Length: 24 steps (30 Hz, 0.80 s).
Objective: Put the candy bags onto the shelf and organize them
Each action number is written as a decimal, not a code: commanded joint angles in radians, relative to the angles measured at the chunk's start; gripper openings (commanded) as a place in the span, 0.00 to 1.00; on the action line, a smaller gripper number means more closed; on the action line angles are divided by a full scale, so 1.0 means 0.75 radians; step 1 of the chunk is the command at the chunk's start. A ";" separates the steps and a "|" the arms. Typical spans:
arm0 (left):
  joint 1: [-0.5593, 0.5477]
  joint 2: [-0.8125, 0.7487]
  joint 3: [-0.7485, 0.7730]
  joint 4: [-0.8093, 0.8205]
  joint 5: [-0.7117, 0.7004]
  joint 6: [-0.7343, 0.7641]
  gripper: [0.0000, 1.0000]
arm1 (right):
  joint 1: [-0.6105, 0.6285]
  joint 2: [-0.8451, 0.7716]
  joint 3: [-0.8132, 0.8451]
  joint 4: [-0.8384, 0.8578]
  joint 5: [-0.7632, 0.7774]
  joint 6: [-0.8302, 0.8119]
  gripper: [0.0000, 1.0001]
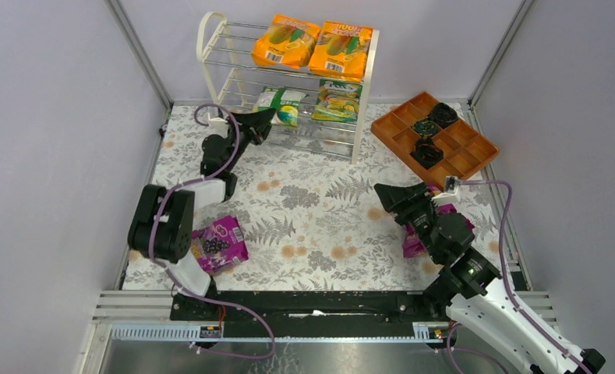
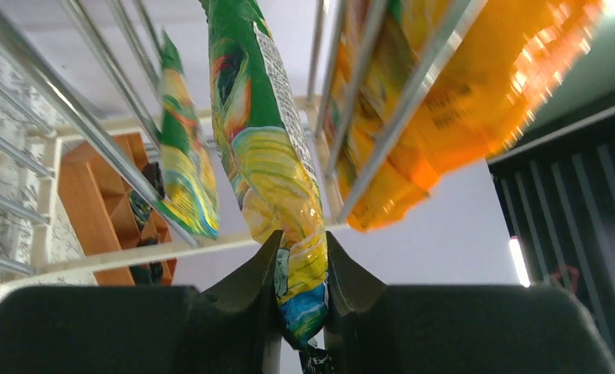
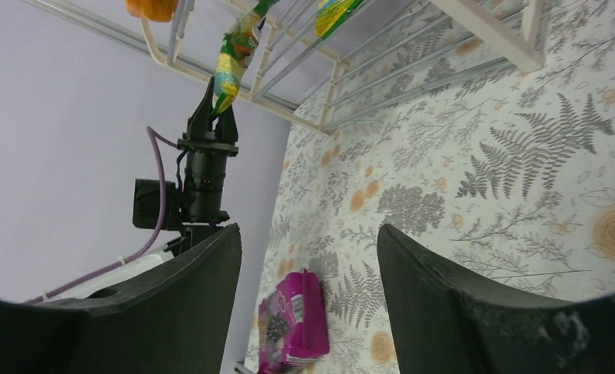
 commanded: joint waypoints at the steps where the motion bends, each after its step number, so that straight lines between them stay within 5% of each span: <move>1: -0.001 0.123 0.186 0.191 -0.154 -0.057 0.18 | -0.004 -0.038 0.085 -0.108 0.080 -0.101 0.71; 16: -0.094 0.494 0.626 -0.018 -0.278 0.028 0.19 | -0.004 -0.170 0.104 -0.238 0.165 -0.110 0.70; 24: -0.113 0.530 0.630 -0.104 -0.338 0.093 0.20 | -0.005 -0.185 0.109 -0.264 0.170 -0.100 0.70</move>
